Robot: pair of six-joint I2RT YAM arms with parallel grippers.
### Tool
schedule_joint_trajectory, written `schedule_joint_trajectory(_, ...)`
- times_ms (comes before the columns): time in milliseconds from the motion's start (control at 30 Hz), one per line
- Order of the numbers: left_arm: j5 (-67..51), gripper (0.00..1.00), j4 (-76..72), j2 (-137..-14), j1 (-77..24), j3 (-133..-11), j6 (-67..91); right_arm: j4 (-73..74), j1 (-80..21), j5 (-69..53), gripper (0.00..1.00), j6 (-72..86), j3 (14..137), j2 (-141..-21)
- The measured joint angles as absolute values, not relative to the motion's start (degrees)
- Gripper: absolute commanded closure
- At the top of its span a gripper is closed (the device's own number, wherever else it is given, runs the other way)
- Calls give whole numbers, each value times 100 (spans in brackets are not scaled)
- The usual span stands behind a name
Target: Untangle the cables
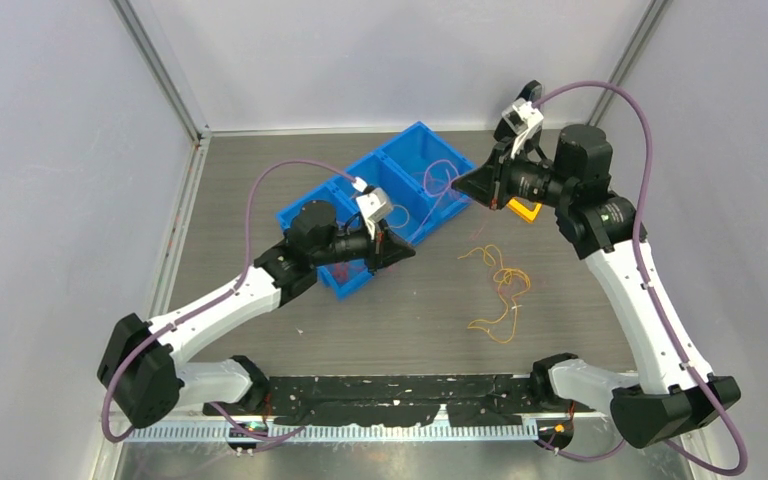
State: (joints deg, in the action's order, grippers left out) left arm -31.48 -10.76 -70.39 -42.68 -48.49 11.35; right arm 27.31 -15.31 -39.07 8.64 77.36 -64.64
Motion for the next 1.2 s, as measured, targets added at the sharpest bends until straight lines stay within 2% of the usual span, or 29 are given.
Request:
schedule_joint_trajectory(267,-2939,100,-718,-6901,-4261,-5295,489,2556,-1175,-4198,94,1234,7983,-6764)
schedule_joint_trajectory(400,-2814,100,-261,-7542,-4176,-6772,403,2093,-1068,-4320,94,1389,7977,-6932)
schedule_joint_trajectory(500,-2860,100,-368,-8134,-3955,-8023,716,1920,-1074,-4464,94,1426,7881,-7043)
schedule_joint_trajectory(600,-2961,100,-572,-8423,-3778,-8731,1109,1909,-1155,-4580,94,1337,7679,-7081)
schedule_joint_trajectory(967,-3288,100,-1100,-9019,-3632,-9205,2744,2558,-1979,-4482,95,165,7210,-7074)
schedule_joint_trajectory(1200,-3828,100,-1203,-9161,-3850,-9284,2993,2003,-1944,-4495,95,681,7345,-7330)
